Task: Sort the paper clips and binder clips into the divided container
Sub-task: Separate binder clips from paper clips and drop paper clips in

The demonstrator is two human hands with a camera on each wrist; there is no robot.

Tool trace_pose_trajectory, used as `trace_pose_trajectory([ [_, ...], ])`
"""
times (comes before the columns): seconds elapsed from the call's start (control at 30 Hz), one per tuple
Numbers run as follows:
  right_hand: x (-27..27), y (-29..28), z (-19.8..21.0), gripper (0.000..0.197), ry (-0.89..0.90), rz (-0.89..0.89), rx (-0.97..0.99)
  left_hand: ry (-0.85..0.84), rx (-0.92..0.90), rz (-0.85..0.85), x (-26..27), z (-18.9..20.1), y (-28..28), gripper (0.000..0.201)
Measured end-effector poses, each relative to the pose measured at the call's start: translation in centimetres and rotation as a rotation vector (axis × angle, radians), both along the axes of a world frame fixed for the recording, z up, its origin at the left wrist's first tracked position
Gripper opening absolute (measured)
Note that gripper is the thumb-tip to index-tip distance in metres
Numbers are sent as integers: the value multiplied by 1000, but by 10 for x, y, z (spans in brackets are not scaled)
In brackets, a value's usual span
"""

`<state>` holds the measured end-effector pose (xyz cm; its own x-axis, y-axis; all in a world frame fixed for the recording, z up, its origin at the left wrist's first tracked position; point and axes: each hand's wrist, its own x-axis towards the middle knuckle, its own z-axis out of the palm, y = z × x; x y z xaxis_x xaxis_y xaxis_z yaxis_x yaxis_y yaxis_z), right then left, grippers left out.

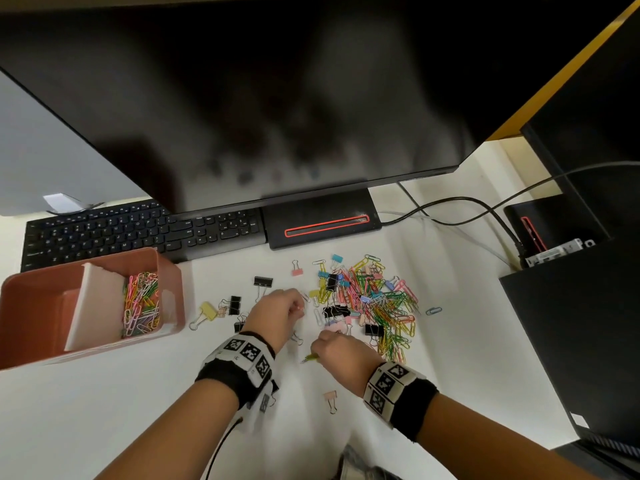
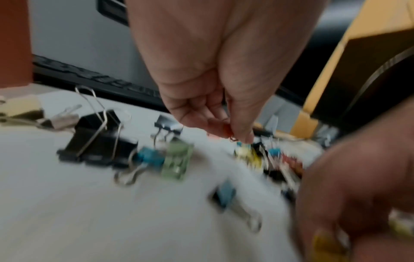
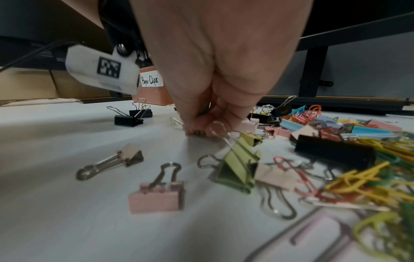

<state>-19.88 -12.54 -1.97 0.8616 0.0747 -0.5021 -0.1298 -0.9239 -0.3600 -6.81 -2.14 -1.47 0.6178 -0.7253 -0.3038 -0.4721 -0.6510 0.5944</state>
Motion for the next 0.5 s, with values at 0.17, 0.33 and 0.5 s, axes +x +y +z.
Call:
trace_pose_trajectory([
  [0.17,8,-4,3,26,16,-27,45,-70,-176,248,27,57,48,10],
  [0.33,73,33,57,23,-144,-34,184,-152,-141,515,78,100,151,14],
  [0.5,154,94,100,19,-317,-87,330,-142,-90,606,105,88,171,7],
])
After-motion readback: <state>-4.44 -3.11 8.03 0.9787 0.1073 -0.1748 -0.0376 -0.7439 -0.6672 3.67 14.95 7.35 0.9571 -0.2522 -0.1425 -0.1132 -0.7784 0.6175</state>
